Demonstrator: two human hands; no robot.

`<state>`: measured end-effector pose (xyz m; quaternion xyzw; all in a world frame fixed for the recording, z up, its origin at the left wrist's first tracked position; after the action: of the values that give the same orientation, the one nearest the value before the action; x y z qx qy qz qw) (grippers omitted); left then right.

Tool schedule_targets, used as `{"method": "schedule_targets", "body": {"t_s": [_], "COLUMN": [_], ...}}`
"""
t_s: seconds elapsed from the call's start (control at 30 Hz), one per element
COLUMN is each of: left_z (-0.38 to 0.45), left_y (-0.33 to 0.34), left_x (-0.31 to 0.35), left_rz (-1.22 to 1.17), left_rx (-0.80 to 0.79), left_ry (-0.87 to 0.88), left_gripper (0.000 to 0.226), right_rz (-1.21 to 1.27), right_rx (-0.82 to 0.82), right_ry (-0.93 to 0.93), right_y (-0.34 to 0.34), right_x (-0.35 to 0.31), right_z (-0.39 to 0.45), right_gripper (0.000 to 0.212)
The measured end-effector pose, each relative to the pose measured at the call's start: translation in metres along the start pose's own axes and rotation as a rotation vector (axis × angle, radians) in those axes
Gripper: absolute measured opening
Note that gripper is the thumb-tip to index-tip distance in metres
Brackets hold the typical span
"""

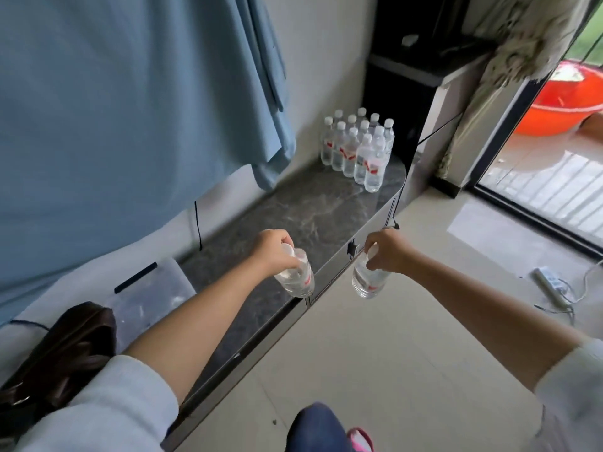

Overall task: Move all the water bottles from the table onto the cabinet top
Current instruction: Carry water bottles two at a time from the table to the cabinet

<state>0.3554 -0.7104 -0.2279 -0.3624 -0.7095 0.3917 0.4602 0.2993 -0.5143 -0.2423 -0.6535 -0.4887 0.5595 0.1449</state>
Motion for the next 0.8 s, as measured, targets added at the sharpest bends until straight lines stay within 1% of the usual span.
{"method": "schedule_targets", "body": {"t_s": [0.1,0.23,0.3,0.4,0.53,0.63,0.73,0.8], "left_z": [0.059,0.131,0.158,0.203,0.253,0.291,0.327,0.352], "left_y": [-0.010,-0.022,-0.028,-0.030,-0.033,-0.026,-0.012,-0.001], "left_x": [0.027,0.059,0.075,0.098,0.122,0.144,0.169,0.189], "left_rz": [0.003,0.027,0.078,0.148,0.108,0.098,0.101,0.102], "left_rx": [0.009,-0.024,-0.045,-0.062,-0.101,-0.133,-0.159,-0.177], "left_ry": [0.034,0.113,0.169,0.232,0.253,0.262,0.254,0.236], "left_gripper": [0.037,0.019,0.017,0.015,0.017,0.015,0.013,0.014], "right_rz": [0.006,0.046,0.060,0.025,-0.016,0.007,0.028,-0.006], "right_rx": [0.029,0.050,0.064,0.086,0.135,0.151,0.140,0.106], "right_ry": [0.040,0.068,0.083,0.117,0.157,0.173,0.178,0.155], "right_y": [-0.031,-0.073,-0.092,-0.125,-0.163,-0.187,-0.209,-0.227], "right_x": [0.016,0.031,0.035,0.039,0.056,0.078,0.103,0.122], "right_z": [0.052,0.115,0.139,0.174,0.214,0.248,0.283,0.310], "right_gripper": [0.033,0.026,0.025,0.029,0.031,0.031,0.029,0.029]}}
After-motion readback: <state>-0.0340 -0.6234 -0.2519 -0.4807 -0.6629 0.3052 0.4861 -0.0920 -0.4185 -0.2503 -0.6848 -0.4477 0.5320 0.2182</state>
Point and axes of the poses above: each hand's wrist, its own z-axis towards the middle knuckle, its own y-axis out of the palm, x = y × z, the point moved 4 cm from there along z, towards the middle knuckle, and after that the axes turned 11 degrees about z, right-handed, at the moved point
